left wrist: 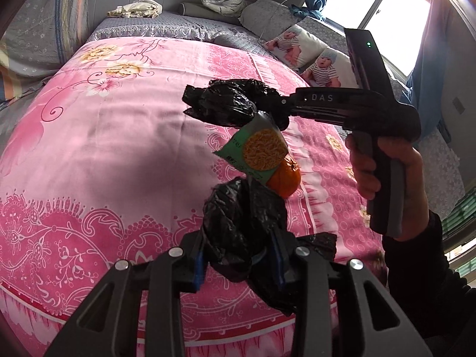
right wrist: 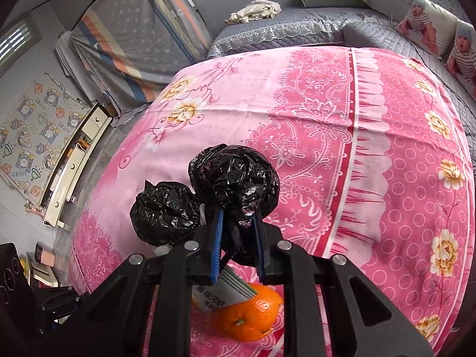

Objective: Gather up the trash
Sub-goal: 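Lift the black plastic bags off the bed with both tools, then carry both black bags with both tools over the yellow bin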

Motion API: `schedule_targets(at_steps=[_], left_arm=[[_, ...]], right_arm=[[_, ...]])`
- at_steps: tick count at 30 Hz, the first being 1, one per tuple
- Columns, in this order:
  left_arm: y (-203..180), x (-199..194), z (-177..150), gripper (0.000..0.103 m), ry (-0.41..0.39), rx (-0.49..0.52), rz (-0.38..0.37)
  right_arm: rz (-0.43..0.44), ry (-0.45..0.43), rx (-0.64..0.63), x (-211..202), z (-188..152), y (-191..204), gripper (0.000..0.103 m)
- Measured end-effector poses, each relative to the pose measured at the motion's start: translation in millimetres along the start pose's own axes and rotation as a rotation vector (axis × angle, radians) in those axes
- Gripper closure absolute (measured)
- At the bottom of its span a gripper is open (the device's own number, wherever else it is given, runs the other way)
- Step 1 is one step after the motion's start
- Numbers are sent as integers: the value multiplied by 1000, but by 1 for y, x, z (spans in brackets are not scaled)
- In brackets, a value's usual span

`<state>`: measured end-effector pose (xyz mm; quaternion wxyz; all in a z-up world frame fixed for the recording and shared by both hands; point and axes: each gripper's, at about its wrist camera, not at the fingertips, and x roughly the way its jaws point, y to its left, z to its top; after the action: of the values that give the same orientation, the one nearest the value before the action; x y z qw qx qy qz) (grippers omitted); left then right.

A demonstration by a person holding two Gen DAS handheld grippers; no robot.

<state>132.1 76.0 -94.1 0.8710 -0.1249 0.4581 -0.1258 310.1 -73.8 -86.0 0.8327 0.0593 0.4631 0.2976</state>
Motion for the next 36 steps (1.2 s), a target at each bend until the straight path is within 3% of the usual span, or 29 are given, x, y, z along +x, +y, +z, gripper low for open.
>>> schedule_targets(at_steps=[10,17,26,36], left_arm=[[-2,-36,-19,71,-54,13,-29],[-8,-55,-26,71,-93,26,-27],[-21,-63,-21,71,-114,62,-25],[-62,-53,-7,71,-113,146,-44]], right_arm=[[41,-30,-76,-24,-6,49,86],[49,-72,-91,-47,-6,63,86],[26,-124,-62,-78,-11,48,86],[-24,-184,7,-117,-25,3,86]])
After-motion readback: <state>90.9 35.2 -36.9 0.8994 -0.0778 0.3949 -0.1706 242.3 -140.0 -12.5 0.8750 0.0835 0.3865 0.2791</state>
